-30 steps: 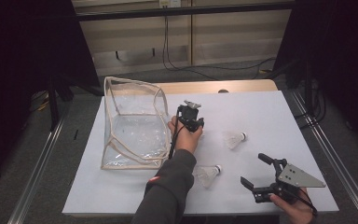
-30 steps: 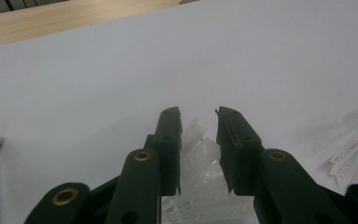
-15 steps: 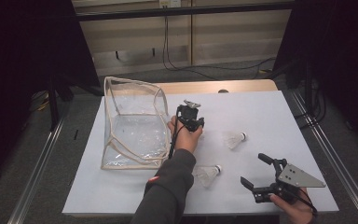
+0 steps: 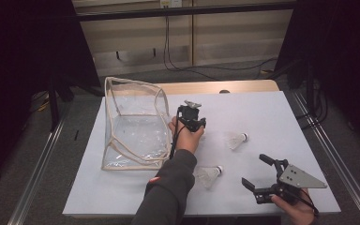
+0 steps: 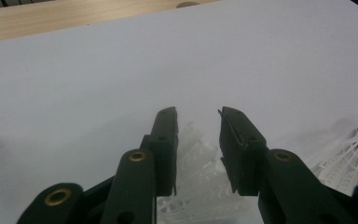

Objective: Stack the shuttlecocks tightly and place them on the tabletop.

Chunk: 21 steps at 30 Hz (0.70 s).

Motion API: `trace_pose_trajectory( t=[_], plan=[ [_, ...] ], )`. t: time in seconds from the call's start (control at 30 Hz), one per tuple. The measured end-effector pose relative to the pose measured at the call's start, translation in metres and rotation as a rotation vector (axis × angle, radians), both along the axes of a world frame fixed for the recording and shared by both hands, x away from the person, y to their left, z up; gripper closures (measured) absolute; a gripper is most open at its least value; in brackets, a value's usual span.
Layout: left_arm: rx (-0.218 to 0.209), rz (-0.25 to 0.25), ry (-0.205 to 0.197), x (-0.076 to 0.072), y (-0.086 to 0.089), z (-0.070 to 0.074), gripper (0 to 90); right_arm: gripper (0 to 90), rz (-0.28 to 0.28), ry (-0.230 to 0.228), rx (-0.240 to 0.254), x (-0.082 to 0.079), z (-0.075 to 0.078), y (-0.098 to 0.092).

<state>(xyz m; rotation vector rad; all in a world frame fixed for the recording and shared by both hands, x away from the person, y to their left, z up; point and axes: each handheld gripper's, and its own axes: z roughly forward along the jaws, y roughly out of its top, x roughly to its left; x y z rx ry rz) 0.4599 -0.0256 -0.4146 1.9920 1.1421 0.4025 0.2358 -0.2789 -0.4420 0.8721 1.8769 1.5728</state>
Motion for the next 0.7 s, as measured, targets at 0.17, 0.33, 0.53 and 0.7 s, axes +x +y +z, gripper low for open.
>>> trace_pose_trajectory(
  t=[0.17, 0.33, 0.53, 0.7],
  plan=[
    [-0.011, 0.001, 0.005, -0.001, 0.0, 0.002, 66.2, 0.9, 0.002, 0.001, 0.002, 0.0, 0.0, 0.0],
    [-0.019, -0.013, 0.007, -0.003, 0.0, 0.005, 63.8, 0.9, 0.0, 0.001, 0.002, 0.0, 0.0, 0.0],
    [-0.055, -0.018, 0.023, -0.009, -0.002, 0.011, 57.4, 0.9, 0.002, 0.0, 0.001, 0.0, 0.0, 0.0],
    [-0.092, -0.042, 0.032, -0.014, -0.003, 0.015, 45.9, 0.8, 0.003, 0.001, 0.0, 0.0, 0.0, 0.0]
  ],
)
